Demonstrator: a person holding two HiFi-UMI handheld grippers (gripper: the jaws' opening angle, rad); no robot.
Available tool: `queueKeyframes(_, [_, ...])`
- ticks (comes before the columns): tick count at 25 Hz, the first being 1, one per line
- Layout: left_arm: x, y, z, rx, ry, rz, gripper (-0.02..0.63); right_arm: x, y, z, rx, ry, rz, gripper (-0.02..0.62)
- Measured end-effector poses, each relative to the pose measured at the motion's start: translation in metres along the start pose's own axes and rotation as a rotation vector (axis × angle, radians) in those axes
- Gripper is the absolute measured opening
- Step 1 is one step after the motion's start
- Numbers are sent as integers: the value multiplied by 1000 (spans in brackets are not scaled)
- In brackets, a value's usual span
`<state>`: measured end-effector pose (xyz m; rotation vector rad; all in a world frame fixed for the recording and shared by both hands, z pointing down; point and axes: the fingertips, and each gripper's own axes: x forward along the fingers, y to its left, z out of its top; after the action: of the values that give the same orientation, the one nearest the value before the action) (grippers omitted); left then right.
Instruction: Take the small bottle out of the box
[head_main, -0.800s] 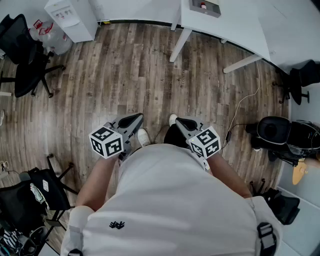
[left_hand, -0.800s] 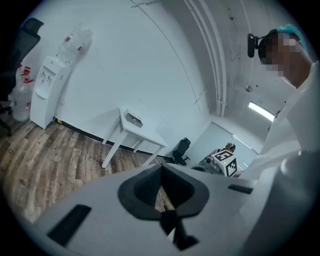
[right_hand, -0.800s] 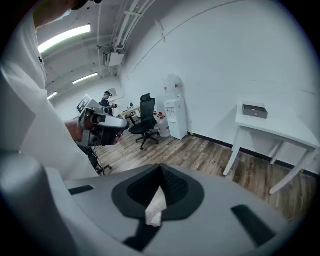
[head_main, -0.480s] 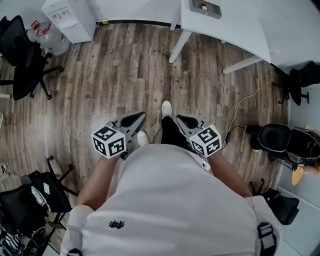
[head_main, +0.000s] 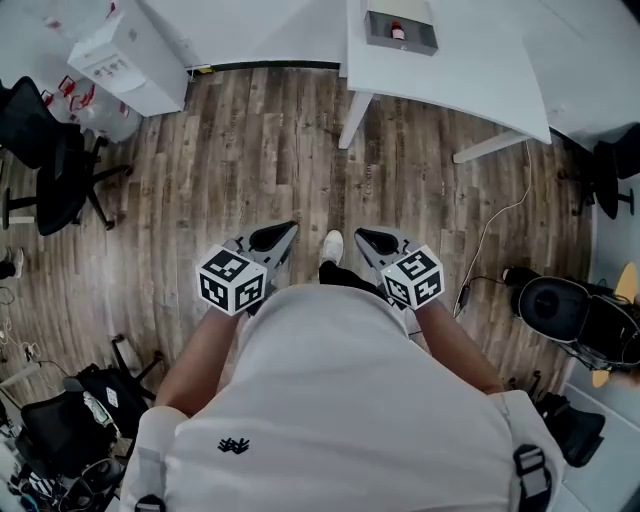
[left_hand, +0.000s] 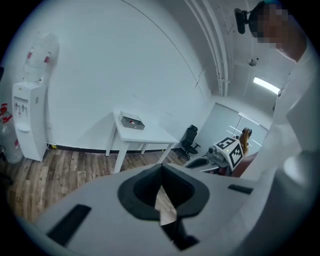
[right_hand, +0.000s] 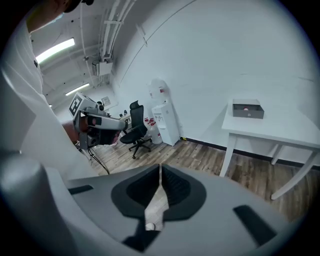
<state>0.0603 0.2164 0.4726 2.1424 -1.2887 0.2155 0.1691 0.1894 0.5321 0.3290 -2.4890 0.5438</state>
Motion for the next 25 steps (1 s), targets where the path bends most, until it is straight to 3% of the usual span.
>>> queueKeyframes(4, [38, 19, 33, 23, -3, 16, 6, 9, -44, 23, 21, -29, 11, 74])
queueKeyframes(9, [78, 50, 64, 11, -11, 32, 22, 30, -97, 40, 51, -26, -5, 74])
queueKeyframes(13, [101, 53, 79, 32, 11, -2, 44, 30, -131, 47, 88, -33, -45, 74])
queueKeyframes(18, [129, 91, 110, 64, 31, -75, 21, 51, -173, 78, 129, -35, -131, 75])
queueKeyframes(25, [144, 147, 165, 116, 66, -237, 6, 92, -218, 133, 189, -39, -266, 86])
